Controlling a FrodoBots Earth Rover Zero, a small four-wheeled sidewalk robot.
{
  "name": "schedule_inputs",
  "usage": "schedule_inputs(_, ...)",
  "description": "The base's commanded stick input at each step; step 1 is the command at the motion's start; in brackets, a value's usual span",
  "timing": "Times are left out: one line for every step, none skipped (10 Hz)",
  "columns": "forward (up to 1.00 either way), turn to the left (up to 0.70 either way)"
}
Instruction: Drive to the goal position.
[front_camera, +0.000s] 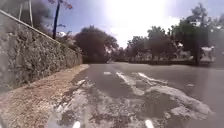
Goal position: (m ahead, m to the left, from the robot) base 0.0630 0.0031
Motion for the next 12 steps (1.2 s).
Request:
schedule_inputs(0.50,0.09)
schedule_inputs(0.50,0.00)
schedule_inputs(0.50,0.00)
schedule_inputs(0.50,0.00)
schedule_inputs(0.50,0.00)
schedule_inputs(0.50,0.00)
schedule_inputs(0.50,0.00)
schedule_inputs(0.50,0.00)
schedule_inputs(0.50,0.00)
schedule_inputs(0.50,0.00)
schedule_inputs(0.50,0.00)
schedule_inputs(0.50,0.00)
